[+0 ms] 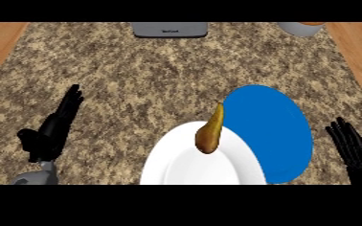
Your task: Pick the pear from the plate and place it in the plate
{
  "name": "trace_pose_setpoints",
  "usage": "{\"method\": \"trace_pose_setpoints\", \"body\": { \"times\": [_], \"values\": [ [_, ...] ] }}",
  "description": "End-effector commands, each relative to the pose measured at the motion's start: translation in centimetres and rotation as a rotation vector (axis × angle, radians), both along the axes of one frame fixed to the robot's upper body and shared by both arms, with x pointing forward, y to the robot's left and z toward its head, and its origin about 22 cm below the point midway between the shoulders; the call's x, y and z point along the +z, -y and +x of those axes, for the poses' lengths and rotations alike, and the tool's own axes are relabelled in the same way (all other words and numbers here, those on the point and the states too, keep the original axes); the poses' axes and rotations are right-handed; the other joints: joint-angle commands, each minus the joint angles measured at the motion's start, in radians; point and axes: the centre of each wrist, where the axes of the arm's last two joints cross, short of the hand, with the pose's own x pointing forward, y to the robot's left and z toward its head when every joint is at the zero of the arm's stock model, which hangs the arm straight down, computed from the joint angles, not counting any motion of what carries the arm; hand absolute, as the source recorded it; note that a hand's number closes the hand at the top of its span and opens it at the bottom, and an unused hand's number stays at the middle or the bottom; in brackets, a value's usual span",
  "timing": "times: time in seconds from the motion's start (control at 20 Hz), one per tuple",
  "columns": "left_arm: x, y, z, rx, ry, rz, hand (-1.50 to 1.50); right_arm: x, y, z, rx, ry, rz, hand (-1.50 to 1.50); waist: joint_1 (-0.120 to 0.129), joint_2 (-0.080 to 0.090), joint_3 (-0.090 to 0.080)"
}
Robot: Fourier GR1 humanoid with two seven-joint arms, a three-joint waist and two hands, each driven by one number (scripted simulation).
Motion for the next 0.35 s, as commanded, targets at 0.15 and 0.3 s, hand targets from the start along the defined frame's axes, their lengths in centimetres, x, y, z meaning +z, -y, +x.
{"method": "trace_pose_setpoints", "body": {
  "times": [0.15, 0.3],
  "values": [
    [1.4, 0.1, 0.7, 0.003, -0.011, 0.011, 0.0, -4.7, 4.9, -1.0, 0.036, -0.024, -0.036, -1.5, 0.005, 0.0, 0.0],
    [-0.1, 0.6, 0.2, -0.01, 0.011, -0.01, 0.0, -4.2, 4.9, 1.0, 0.012, 0.043, -0.044, -1.5, 0.004, 0.0, -0.001]
  ]
}}
